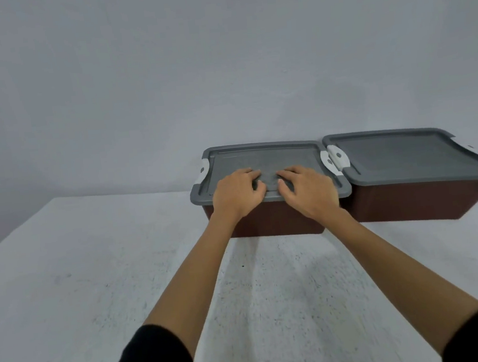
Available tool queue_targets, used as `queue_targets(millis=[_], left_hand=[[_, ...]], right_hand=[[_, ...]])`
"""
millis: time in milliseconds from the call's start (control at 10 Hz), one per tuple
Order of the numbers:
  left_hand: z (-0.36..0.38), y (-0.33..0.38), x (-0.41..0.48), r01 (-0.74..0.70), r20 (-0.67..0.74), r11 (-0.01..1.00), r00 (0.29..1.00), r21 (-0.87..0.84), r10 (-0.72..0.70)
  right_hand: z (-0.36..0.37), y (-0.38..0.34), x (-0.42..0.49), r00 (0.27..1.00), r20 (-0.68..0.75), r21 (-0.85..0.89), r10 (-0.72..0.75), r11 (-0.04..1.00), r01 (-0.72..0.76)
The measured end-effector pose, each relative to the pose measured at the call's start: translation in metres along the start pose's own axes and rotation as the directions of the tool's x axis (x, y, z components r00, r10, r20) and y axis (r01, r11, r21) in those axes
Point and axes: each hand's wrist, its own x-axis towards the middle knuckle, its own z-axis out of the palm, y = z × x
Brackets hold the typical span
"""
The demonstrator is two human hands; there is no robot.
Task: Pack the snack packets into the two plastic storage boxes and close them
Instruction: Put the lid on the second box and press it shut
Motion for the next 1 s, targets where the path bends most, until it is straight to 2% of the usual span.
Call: queue_targets(millis=[300, 700, 800, 900, 1000], left_hand=[[0.007, -0.011, 0.025, -0.029, -0.028, 1.0, 0.999, -0.01, 0.029], [0.014, -0.007, 0.025, 0.023, -0.003, 1.0, 1.0, 0.019, -0.023], [0.017, -0.004, 0.012, 0.045, -0.018, 0.999, 0.999, 0.021, -0.044], [0.017, -0.005, -0.006, 0.039, -0.13, 0.999, 0.991, -0.004, -0.04], [0.022, -0.002, -0.048, 0.002, -0.17, 0.995, 0.985, -0.102, -0.02]], right_hand=[[0.016, 0.005, 0.028, 0.999, -0.043, -0.026, -0.003, 1.0, 0.002], [0.013, 0.009, 0.029, 0.999, 0.037, -0.014, 0.003, 1.0, -0.002], [0.019, 0.008, 0.018, 0.998, -0.043, -0.021, -0.05, 0.999, 0.049], [0.016, 0.005, 0.004, 0.984, -0.178, -0.043, -0.029, 0.999, 0.022], [0.023, 0.002, -0.044, 0.977, -0.213, -0.032, -0.016, 0.999, 0.009]])
